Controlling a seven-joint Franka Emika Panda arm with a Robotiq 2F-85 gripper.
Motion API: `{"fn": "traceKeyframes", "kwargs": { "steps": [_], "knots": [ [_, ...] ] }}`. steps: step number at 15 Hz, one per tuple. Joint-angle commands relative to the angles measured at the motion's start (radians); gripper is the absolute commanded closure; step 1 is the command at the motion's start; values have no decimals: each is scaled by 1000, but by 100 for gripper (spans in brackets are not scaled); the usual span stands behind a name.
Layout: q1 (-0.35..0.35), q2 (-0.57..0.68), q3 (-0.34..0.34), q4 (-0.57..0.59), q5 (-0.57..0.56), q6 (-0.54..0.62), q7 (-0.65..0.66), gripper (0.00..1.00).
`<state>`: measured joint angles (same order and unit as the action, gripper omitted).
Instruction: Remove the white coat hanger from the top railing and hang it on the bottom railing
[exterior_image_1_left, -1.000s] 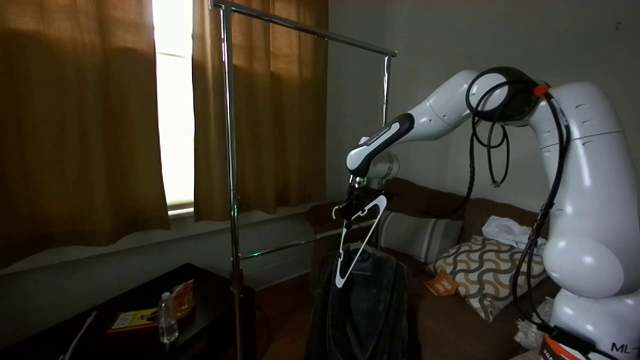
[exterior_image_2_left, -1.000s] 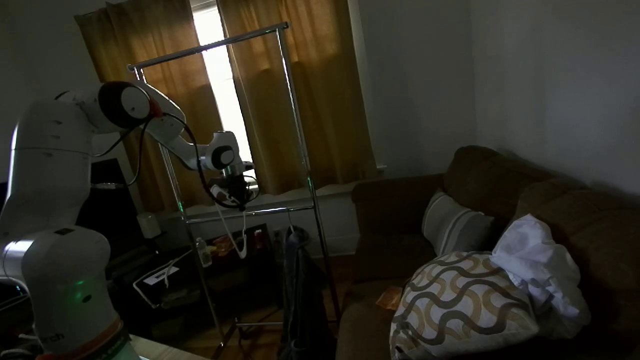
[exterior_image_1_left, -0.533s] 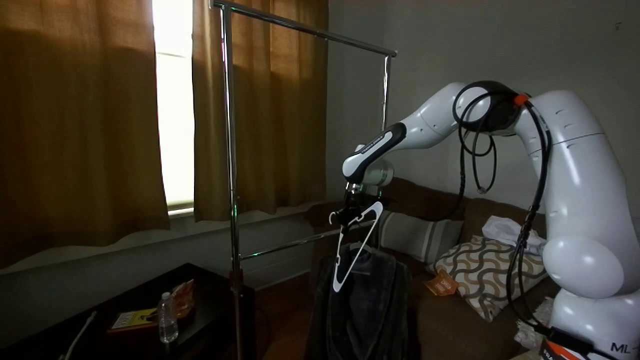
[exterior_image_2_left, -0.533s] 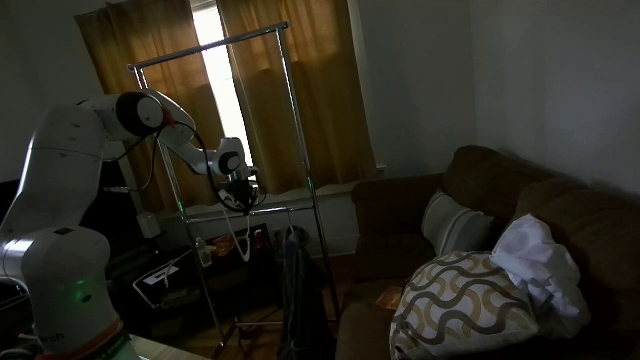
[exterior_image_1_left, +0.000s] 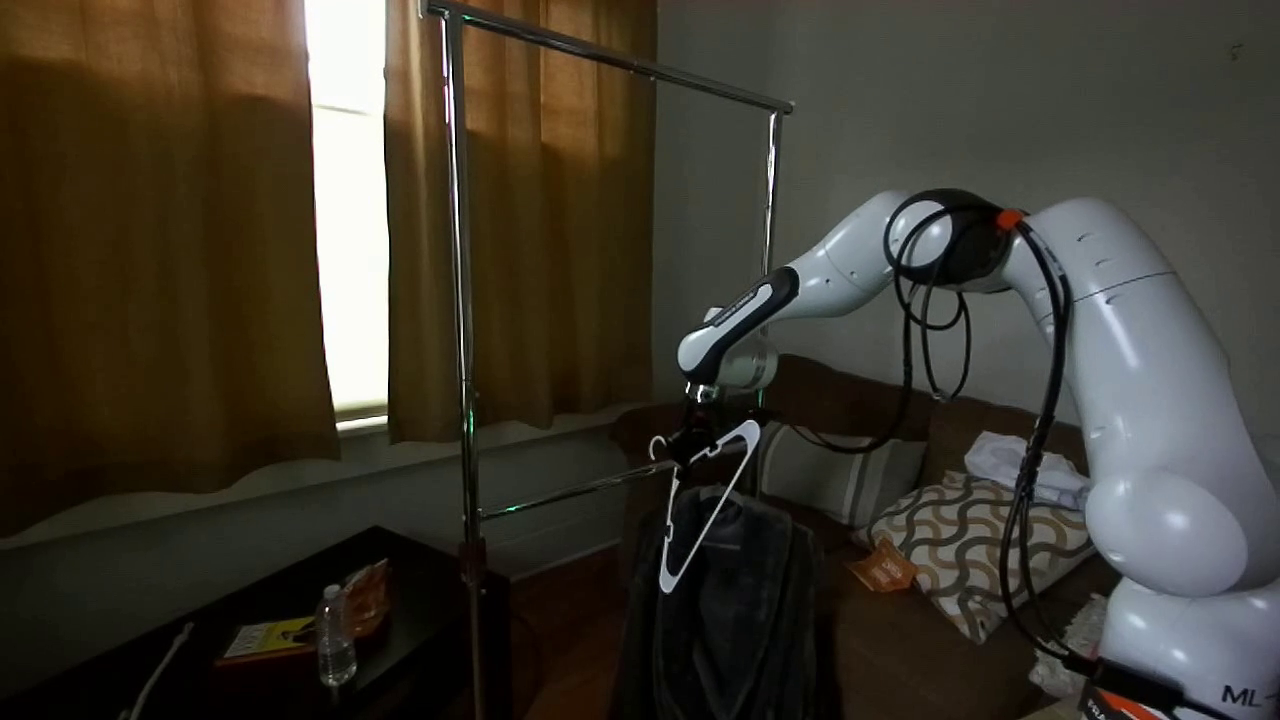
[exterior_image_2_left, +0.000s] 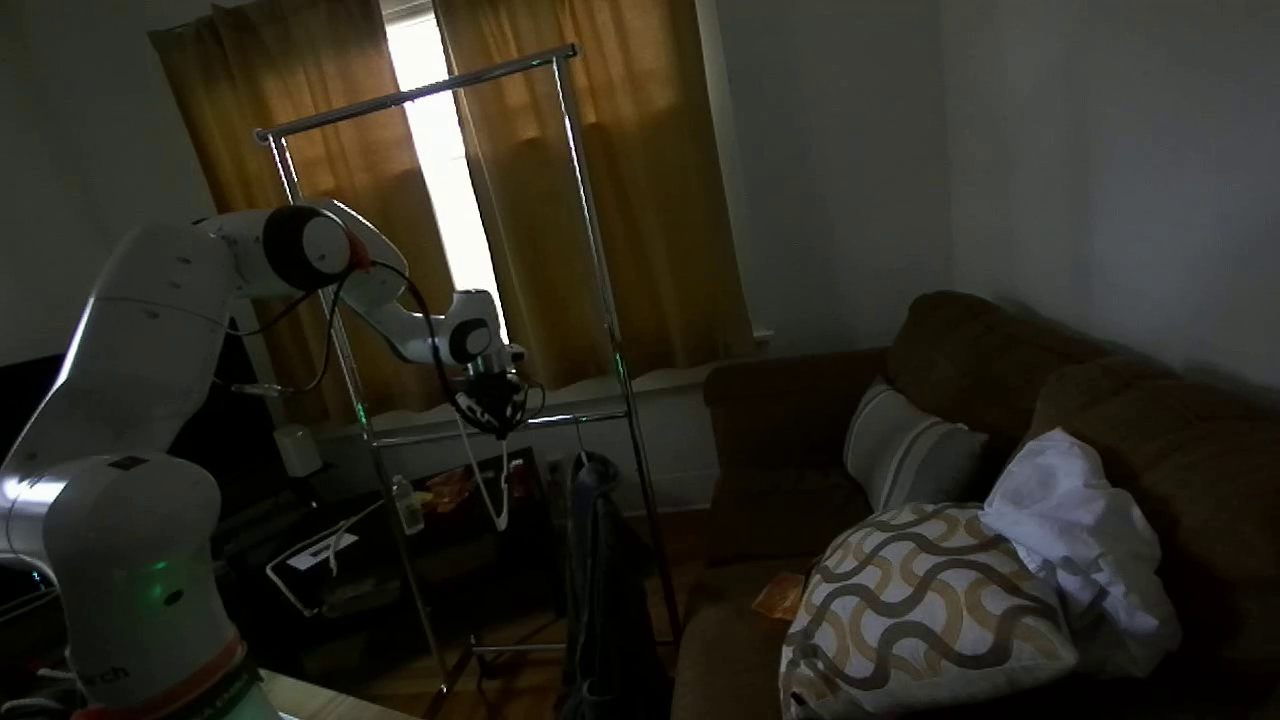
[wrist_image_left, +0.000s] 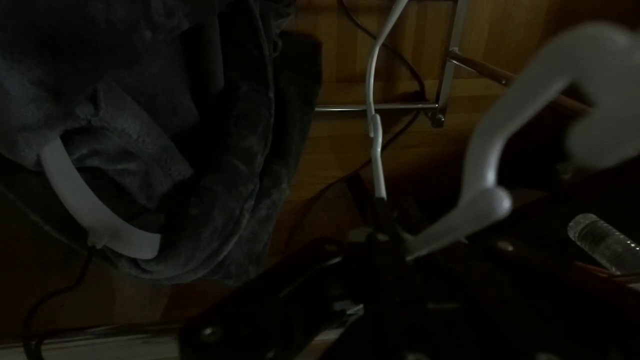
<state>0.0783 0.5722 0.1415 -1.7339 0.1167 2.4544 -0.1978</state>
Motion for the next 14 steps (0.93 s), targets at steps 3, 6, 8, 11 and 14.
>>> {"fn": "traceKeyframes", "kwargs": {
  "steps": [3,6,8,11,14],
  "knots": [
    [-11,84,12,76,-9,23,-24,98],
    [-12,116,11,103,-10,32,-23,98],
    [-13,135,8,116,-13,41,-21,98],
    [-15,152,6,127,-17,44,-17,98],
    [-13,155,-2,124,-24,45,-9,72]
  ]
}}
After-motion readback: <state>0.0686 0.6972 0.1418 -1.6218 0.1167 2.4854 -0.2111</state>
